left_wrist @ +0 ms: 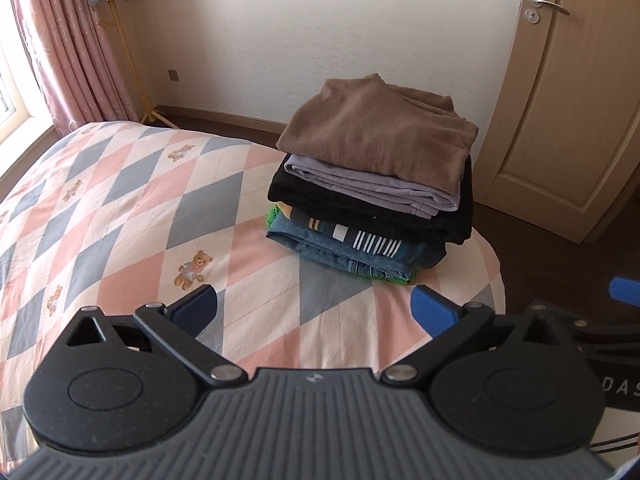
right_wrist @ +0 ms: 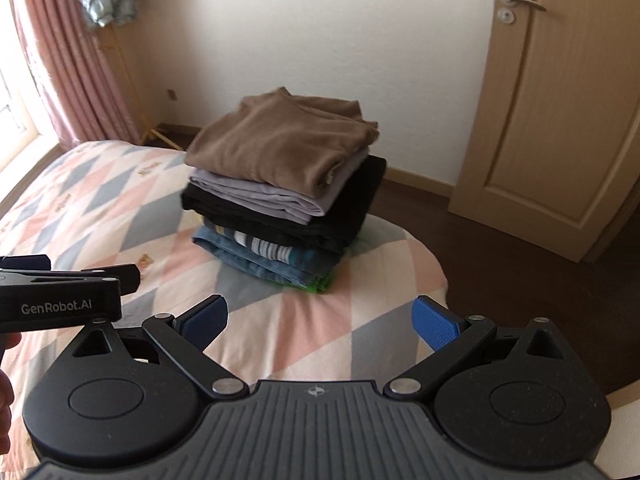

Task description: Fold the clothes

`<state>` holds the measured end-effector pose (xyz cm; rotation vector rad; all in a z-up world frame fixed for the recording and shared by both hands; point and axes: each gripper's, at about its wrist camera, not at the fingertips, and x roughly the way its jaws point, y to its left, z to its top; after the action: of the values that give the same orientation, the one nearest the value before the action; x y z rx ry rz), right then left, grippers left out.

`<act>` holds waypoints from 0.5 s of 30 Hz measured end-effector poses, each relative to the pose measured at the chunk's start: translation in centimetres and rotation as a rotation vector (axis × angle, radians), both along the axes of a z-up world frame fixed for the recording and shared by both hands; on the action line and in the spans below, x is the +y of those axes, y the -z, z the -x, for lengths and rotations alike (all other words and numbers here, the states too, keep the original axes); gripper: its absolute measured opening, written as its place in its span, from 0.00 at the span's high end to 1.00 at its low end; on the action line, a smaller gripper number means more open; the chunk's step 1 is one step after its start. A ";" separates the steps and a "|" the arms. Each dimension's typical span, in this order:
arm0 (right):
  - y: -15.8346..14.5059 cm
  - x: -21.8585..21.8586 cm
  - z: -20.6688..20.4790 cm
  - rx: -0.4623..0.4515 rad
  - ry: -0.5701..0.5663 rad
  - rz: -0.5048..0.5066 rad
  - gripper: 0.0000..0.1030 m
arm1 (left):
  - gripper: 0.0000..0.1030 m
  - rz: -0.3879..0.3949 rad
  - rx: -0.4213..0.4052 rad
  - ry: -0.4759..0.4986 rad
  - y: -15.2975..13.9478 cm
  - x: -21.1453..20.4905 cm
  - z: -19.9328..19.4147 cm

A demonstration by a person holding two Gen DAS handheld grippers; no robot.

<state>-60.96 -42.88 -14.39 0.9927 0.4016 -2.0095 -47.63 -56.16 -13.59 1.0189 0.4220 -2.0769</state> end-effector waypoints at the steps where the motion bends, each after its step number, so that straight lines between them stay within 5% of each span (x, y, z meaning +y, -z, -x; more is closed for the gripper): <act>1: 0.1 -0.2 0.2 0.006 0.003 -0.002 0.02 | 0.01 0.000 0.003 -0.004 0.2 -0.3 0.2; 10: 0.4 -2.1 2.8 0.036 0.043 0.016 0.02 | 0.01 0.050 0.005 -0.025 -0.1 -2.1 2.7; 15: 0.7 -3.6 4.5 0.001 0.036 -0.001 0.02 | 0.01 -0.021 0.010 -0.023 0.3 -3.6 3.9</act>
<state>-65.44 -46.45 -15.11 1.0061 0.3875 -2.0423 -51.53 -59.80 -13.88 1.0118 0.4597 -2.0624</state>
